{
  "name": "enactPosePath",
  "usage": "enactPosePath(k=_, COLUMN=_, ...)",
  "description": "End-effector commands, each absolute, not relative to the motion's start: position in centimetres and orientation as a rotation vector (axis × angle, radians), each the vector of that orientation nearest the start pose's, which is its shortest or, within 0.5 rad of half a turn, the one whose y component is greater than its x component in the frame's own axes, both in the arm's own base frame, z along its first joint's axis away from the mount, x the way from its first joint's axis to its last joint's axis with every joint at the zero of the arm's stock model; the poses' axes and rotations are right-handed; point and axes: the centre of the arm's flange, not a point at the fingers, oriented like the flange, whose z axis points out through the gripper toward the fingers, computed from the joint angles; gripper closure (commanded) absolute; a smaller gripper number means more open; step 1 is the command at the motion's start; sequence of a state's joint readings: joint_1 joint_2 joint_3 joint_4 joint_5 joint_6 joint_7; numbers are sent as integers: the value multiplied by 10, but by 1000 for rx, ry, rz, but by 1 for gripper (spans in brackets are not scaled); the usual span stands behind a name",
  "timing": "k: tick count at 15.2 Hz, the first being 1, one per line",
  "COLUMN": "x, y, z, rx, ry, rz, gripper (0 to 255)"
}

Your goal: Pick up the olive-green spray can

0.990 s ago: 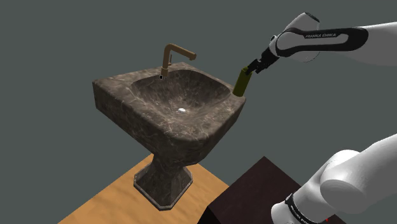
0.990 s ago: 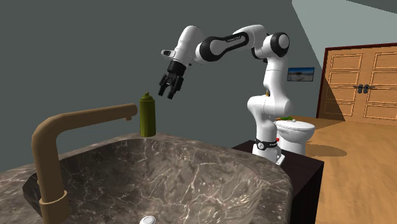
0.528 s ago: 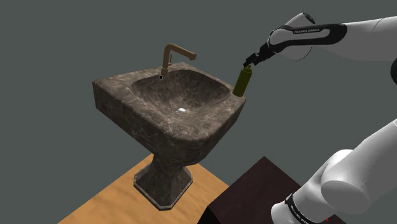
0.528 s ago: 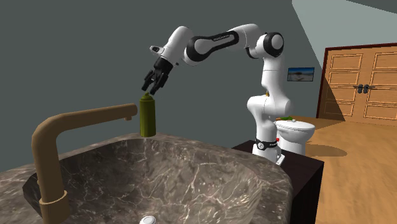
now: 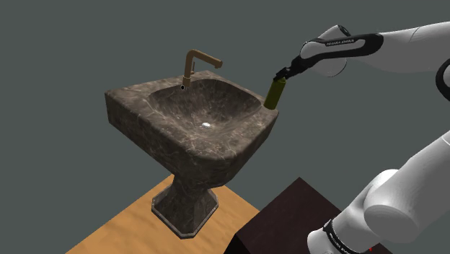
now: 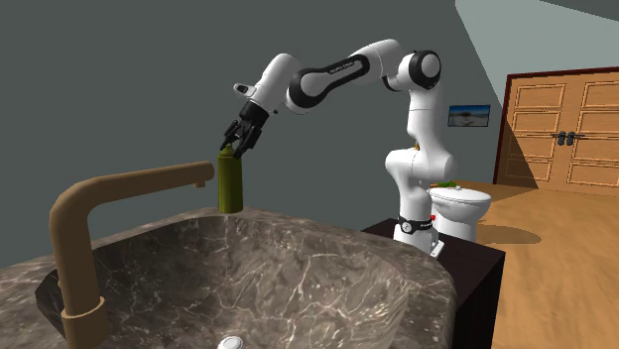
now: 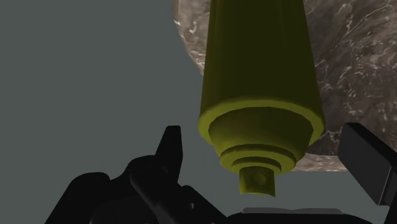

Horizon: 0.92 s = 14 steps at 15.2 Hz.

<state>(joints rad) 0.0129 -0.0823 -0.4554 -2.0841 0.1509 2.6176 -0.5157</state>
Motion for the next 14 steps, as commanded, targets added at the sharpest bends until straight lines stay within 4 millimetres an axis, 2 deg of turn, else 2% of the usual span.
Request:
enactPosePath(k=1, x=515, y=-255, z=526, rx=-3136, ry=69, rz=-981, gripper=255)
enactPosePath(k=10, x=515, y=-255, z=525, rx=-3136, ry=69, rz=-981, gripper=255)
enactPosePath(k=14, x=515, y=-255, z=546, rx=-3136, ry=69, rz=-981, gripper=255)
